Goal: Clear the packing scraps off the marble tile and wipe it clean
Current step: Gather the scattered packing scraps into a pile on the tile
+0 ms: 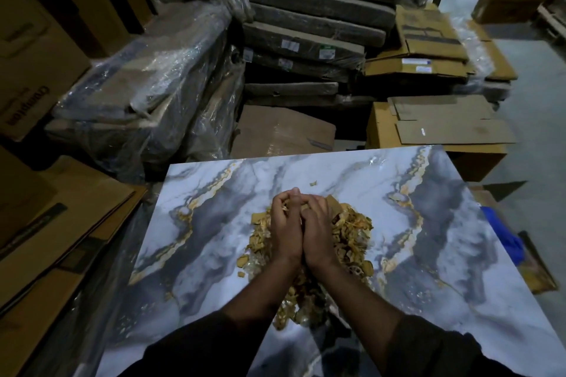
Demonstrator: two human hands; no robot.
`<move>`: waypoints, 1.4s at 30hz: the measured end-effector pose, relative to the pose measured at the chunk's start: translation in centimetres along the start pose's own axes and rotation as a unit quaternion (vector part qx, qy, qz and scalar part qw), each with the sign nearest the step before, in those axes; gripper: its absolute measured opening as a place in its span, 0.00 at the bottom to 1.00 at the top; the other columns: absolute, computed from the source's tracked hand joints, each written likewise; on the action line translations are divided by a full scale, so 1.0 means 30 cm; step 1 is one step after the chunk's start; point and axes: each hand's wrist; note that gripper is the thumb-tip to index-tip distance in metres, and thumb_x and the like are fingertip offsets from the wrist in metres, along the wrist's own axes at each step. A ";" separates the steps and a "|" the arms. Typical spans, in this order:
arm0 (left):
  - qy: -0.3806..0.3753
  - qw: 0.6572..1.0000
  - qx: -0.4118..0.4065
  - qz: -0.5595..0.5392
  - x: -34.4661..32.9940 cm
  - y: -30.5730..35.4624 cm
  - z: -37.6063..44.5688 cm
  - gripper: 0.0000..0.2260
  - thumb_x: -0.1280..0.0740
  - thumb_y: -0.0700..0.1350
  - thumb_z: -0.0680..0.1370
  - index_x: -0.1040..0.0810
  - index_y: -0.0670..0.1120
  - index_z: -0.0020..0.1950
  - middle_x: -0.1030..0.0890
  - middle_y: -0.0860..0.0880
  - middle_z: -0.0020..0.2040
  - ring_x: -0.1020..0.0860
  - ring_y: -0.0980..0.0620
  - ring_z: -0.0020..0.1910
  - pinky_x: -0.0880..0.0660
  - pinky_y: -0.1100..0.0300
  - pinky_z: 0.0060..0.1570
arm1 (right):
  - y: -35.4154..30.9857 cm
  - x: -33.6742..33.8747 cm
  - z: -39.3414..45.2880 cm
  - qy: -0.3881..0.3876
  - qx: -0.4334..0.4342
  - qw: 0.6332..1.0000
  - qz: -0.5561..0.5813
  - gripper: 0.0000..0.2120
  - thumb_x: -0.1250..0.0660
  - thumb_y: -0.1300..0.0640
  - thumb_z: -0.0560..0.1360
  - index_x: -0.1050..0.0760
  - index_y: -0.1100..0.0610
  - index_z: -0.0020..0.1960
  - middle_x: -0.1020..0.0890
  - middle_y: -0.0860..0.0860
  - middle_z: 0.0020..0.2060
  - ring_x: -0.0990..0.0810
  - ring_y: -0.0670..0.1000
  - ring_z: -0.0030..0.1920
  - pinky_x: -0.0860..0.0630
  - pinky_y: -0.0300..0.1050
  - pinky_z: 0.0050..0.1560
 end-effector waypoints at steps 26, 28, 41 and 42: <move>0.031 0.972 0.111 -0.202 0.065 0.096 0.060 0.08 0.29 0.35 0.75 0.21 0.42 0.53 0.20 0.42 0.46 0.22 0.45 0.45 0.22 0.50 0.48 | -0.019 0.043 -0.090 0.184 -0.237 0.945 0.131 0.17 0.45 0.52 0.84 0.23 0.52 0.67 0.21 0.48 0.64 0.24 0.50 0.64 0.27 0.53 0.67; 0.038 0.974 0.110 -0.195 0.064 0.099 0.058 0.08 0.30 0.34 0.75 0.21 0.42 0.53 0.20 0.42 0.46 0.22 0.45 0.45 0.23 0.51 0.48 | -0.031 0.030 -0.113 0.204 -0.245 0.939 0.132 0.16 0.44 0.50 0.84 0.24 0.51 0.67 0.22 0.48 0.64 0.24 0.51 0.61 0.26 0.52 0.63; -0.054 0.960 0.191 -0.195 0.084 0.045 -0.061 0.07 0.29 0.42 0.76 0.19 0.44 0.53 0.15 0.39 0.51 0.18 0.40 0.52 0.21 0.42 0.56 | -0.124 0.004 -0.115 0.162 -0.370 0.794 0.454 0.22 0.36 0.38 0.78 0.15 0.56 0.48 0.12 0.55 0.45 0.12 0.56 0.42 0.19 0.47 0.44; -0.044 0.973 0.163 -0.155 0.088 0.038 -0.062 0.05 0.28 0.42 0.75 0.18 0.45 0.50 0.15 0.41 0.50 0.18 0.41 0.51 0.20 0.46 0.53 | -0.126 0.007 -0.114 0.169 -0.370 0.796 0.448 0.20 0.35 0.38 0.77 0.16 0.55 0.49 0.12 0.55 0.46 0.13 0.57 0.45 0.19 0.50 0.48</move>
Point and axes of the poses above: each hand's wrist, its own z-axis towards the middle knuckle, its own x-axis out of the back of the hand, y = z × x
